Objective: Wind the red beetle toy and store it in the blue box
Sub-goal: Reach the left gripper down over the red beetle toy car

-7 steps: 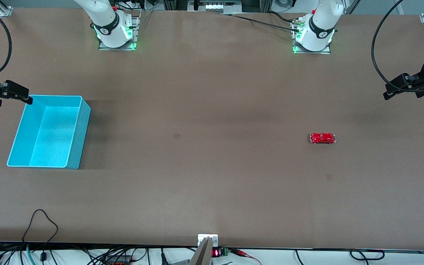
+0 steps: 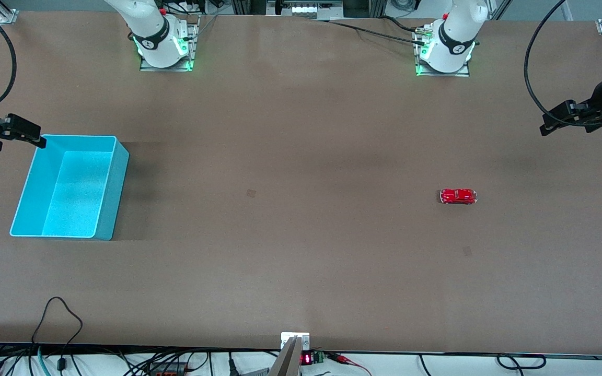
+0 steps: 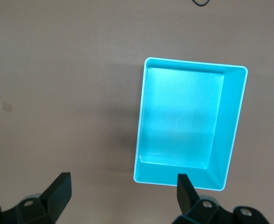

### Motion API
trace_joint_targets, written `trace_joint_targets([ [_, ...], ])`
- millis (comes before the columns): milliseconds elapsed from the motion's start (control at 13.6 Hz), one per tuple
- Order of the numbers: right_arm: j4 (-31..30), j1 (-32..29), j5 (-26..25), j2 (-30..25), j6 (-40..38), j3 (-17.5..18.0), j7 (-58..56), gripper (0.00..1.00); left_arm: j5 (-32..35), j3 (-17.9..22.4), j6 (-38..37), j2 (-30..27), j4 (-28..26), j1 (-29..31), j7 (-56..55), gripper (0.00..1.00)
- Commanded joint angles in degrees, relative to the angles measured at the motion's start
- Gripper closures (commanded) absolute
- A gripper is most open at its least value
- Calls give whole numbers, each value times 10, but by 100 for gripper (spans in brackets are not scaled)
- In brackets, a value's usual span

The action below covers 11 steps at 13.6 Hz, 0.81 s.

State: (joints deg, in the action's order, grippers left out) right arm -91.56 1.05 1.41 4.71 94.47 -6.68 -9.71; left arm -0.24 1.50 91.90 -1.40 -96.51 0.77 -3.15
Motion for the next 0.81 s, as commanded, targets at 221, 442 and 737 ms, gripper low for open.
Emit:
trace_joint_targets([
  [221, -7, -1, -4, 5, 4, 2, -5, 0, -8, -9, -15, 62, 33, -2, 47, 0],
  [442, -7, 7, -18, 52, 0, 5, -6, 0, -7, -9, 34, 75, 11, -12, 193, 0],
  [737, -7, 11, -24, 56, -2, 5, -6, 0, -1, -30, 76, 88, -59, -5, 370, 0],
])
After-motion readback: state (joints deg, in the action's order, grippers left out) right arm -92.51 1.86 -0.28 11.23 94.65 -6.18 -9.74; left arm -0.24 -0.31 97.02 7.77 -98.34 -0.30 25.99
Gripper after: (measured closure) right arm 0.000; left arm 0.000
